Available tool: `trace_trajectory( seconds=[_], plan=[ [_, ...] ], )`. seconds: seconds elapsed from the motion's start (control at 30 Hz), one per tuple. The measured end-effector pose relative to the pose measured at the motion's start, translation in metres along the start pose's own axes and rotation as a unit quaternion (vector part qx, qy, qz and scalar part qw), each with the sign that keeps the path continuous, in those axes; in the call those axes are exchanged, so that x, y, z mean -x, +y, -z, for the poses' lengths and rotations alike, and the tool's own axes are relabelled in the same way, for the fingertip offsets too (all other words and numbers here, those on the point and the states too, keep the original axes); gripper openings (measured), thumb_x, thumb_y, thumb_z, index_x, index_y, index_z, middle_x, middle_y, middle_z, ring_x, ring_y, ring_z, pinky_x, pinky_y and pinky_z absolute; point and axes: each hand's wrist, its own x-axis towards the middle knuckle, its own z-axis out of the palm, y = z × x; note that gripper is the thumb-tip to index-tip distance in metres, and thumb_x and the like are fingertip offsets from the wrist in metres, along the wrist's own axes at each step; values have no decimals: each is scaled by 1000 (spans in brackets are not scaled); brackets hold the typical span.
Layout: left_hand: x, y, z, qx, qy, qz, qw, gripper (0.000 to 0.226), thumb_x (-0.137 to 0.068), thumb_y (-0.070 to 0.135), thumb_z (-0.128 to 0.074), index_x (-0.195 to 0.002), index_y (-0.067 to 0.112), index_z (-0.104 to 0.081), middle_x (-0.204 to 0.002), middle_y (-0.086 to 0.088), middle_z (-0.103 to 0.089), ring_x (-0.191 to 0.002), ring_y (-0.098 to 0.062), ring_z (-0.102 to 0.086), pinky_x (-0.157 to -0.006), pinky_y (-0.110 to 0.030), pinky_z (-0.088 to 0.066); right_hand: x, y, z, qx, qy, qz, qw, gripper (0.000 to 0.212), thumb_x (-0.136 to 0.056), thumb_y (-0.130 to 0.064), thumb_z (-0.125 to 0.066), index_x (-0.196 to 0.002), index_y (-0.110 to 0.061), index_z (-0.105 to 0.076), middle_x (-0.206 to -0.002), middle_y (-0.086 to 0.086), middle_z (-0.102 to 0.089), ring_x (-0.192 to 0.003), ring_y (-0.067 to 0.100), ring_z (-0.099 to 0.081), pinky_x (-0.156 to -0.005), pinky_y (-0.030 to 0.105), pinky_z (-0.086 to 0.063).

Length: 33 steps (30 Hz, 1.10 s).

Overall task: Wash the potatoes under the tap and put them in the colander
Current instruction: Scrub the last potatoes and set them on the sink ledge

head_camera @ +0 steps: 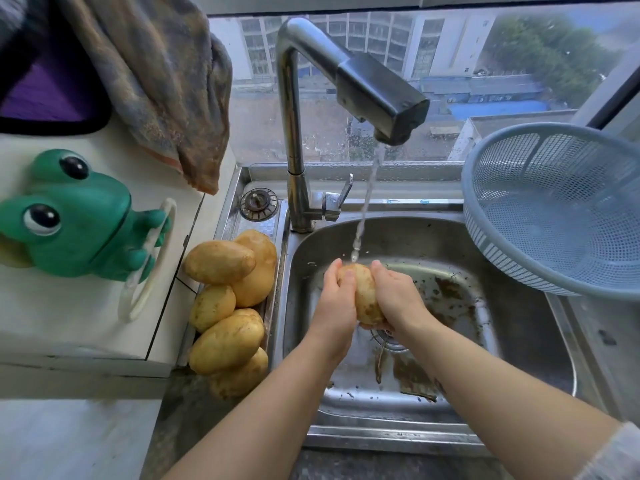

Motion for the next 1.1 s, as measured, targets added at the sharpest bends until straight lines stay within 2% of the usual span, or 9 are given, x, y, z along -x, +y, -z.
trace_trajectory(
  seconds=[0.07,0.17,0.27,0.37,0.47,0.63,0.77,0.97,1.1],
  plan=[
    [-2,-1,3,-12,-12,1,1000,46,-104,28,-39,-148,18,-30,-138,-8,-45,-123,-22,-51,-100,-34,-46,2,0,0,24,2,31,999,39,-103,-36,-37,-99,-7,-63,-102,17,-64,-88,32,-66,-50,31,-56],
    [-8,4,2,2,21,-1,1000,41,-98,33,-51,-129,6,-54,-122,-14,-61,-112,-26,-61,-98,-43,-51,7,4,-1,80,27,145,986,39,-104,-28,-35,-81,-13,-62,-82,8,-63,-72,16,-59,-42,10,-43],
    [-12,12,-7,42,86,40,995,28,-97,31,-55,-104,5,-65,-94,-12,-68,-87,-24,-66,-75,-37,-55,9,13,-3,99,52,233,966,32,-103,-26,-38,-82,-21,-62,-76,-8,-63,-74,4,-59,-58,7,-44],
    [-13,20,-10,88,122,88,985,27,-100,32,-50,-87,16,-67,-86,-8,-67,-80,-21,-65,-70,-34,-54,10,18,-5,115,49,266,956,25,-102,-26,-40,-92,-28,-62,-81,-14,-64,-79,0,-60,-68,9,-46],
    [-8,23,-9,134,82,101,982,31,-104,31,-39,-95,18,-66,-98,-11,-66,-86,-22,-65,-69,-36,-55,5,19,-3,91,66,245,963,30,-103,-25,-39,-91,-20,-67,-83,-1,-66,-81,13,-63,-74,30,-52],
    [4,6,3,-5,-27,-13,1000,44,-104,22,-41,-147,18,-33,-138,-6,-46,-123,-21,-52,-104,-37,-45,-5,18,-1,9,39,119,992,41,-103,-30,-39,-78,-15,-67,-85,14,-70,-80,26,-69,-71,38,-59],
    [2,5,5,-28,12,-42,999,34,-99,30,-50,-130,14,-50,-125,-10,-58,-114,-23,-60,-98,-39,-51,4,20,-6,79,55,223,970,36,-103,-26,-37,-89,-14,-68,-81,1,-68,-79,15,-65,-67,25,-52],
    [-3,28,-13,104,138,108,979,17,-90,27,-58,-84,14,-68,-81,-7,-65,-78,-23,-63,-69,-33,-53,17,24,-9,101,51,343,933,19,-101,-35,-43,-102,-38,-62,-92,-15,-64,-86,-10,-58,-74,2,-41],
    [-8,36,-6,167,106,246,949,30,-90,26,-55,-112,9,-67,-108,-17,-67,-99,-31,-63,-82,-43,-56,7,33,5,206,57,420,882,52,-92,-51,-40,-126,-17,-60,-114,-7,-59,-103,4,-54,-92,7,-35]
  ],
)
